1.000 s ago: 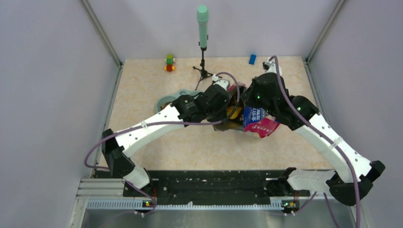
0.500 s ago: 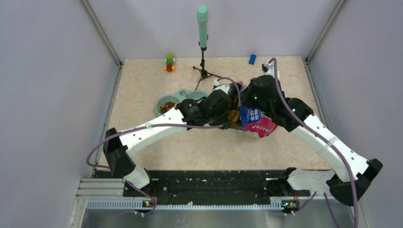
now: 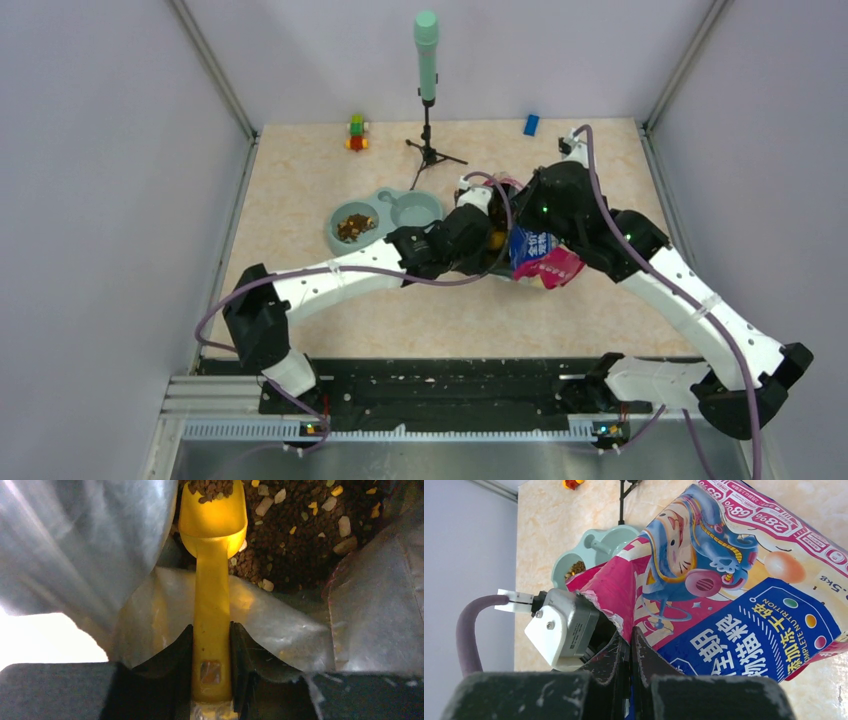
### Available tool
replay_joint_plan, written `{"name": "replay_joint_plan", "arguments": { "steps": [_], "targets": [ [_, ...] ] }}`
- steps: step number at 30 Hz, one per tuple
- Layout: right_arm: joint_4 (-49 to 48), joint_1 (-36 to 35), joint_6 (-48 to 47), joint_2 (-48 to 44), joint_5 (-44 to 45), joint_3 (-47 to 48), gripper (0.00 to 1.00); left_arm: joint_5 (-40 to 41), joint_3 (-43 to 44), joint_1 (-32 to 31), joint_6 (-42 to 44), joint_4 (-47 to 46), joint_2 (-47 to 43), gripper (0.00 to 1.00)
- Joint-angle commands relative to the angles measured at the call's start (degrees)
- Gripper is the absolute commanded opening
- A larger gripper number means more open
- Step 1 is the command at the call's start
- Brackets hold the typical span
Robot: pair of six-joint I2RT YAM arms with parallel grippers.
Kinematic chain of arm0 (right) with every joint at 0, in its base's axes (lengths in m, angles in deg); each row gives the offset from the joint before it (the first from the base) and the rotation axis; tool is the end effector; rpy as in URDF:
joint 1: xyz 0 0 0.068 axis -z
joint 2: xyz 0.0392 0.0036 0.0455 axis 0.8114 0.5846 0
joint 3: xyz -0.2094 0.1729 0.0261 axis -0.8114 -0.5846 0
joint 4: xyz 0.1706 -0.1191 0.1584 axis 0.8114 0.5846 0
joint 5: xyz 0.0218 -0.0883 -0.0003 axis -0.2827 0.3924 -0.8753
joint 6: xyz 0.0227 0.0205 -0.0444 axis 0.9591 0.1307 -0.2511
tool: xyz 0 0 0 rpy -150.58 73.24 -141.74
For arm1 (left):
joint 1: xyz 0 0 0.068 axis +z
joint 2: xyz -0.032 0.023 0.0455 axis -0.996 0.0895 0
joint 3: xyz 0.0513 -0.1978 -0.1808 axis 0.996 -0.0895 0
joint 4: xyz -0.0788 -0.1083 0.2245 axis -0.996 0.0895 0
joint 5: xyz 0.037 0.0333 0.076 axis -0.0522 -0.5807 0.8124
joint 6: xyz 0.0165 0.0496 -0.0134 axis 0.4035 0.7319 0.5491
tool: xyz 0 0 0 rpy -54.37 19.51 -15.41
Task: Serve the pet food
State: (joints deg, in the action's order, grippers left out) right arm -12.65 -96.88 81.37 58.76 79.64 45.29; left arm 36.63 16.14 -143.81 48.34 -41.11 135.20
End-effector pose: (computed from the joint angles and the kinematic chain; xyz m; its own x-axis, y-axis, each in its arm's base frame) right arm 0.1757 0.1444 0.4068 -0.5449 0.4370 -0.7156 -0.0028 0.8525 0.5227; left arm 0.1952 -0.3040 0.2961 -0.6672 0.1342 -0.7327 0.4202 0.8800 -0.2214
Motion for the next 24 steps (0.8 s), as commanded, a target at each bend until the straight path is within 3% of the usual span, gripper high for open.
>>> {"name": "replay_joint_plan", "arguments": {
  "steps": [1, 5, 12, 21, 24],
  "targets": [
    [-0.03, -0.36, 0.76, -2.39, -0.22, 0.53, 0.0, 4.13, -0.62, 0.0, 2.38, -7.98, 3.04, 0.0],
    [-0.03, -0.41, 1.08, -3.41, -0.49, -0.27, 0.0, 7.85, -3.15, 0.01, 1.15, -14.76, 5.46, 0.0],
    [1.19, 0.41, 1.02, -4.51, -0.69, 0.06, 0.0, 8.98, -13.89, -0.08, 3.04, -38.41, 5.48, 0.0],
    [2.63, 2.59, 1.37, -5.54, -1.58, -0.45, 0.0, -0.24, -27.53, -0.08, 14.98, -64.79, 0.98, 0.0],
    [2.33, 3.22, 1.61, -5.54, -2.35, -0.67, 0.0, -2.67, -28.86, -0.12, 16.41, -67.05, 0.2, 0.0]
  ]
}}
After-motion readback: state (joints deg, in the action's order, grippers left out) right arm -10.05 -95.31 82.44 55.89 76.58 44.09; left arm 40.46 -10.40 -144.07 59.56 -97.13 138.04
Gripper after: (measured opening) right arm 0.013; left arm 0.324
